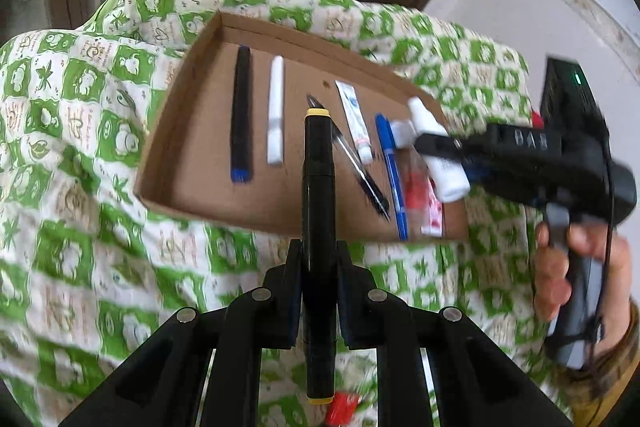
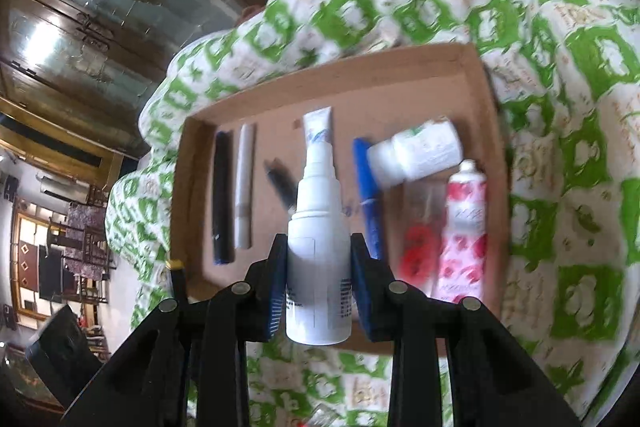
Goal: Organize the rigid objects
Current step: 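Carry the black marker and spray bottle over the tray with both tools, then lower both tools into the tray and open them to release marker and bottle, then grasp the white charger block with the right tool while the left tool reaches the lighter, then grasp the red lighter with the left tool while the right tool holds the charger, then carry the lighter and charger block over the tray with both tools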
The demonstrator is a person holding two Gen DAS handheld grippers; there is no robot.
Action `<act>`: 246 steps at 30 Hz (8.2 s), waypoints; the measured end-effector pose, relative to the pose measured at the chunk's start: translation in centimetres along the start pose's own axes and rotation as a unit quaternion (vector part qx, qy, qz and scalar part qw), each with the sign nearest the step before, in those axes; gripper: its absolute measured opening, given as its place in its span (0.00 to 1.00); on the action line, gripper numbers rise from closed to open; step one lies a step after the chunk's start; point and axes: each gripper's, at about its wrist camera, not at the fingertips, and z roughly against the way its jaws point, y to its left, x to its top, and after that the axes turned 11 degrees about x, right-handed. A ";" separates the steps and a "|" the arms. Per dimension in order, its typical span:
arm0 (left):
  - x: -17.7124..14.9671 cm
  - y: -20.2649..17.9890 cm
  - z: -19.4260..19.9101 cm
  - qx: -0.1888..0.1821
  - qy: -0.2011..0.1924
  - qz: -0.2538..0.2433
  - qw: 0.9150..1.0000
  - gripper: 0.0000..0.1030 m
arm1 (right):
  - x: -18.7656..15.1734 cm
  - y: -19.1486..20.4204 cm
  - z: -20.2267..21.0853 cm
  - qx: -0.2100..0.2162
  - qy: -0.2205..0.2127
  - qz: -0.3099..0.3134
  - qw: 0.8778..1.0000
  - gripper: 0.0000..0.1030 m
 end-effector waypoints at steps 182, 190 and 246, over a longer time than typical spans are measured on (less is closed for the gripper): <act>-12.7 -5.9 -0.4 0.049 0.035 -0.175 0.983 0.23 | -11.3 1.1 0.6 -0.095 0.147 0.045 0.984 0.58; -10.4 -2.2 0.9 0.003 0.028 -0.078 0.997 0.23 | -10.2 1.0 1.9 -0.087 0.122 0.040 0.988 0.58; -0.9 0.8 2.9 0.032 -0.032 -0.019 0.999 0.23 | -9.9 1.6 2.5 -0.081 0.112 0.060 0.989 0.58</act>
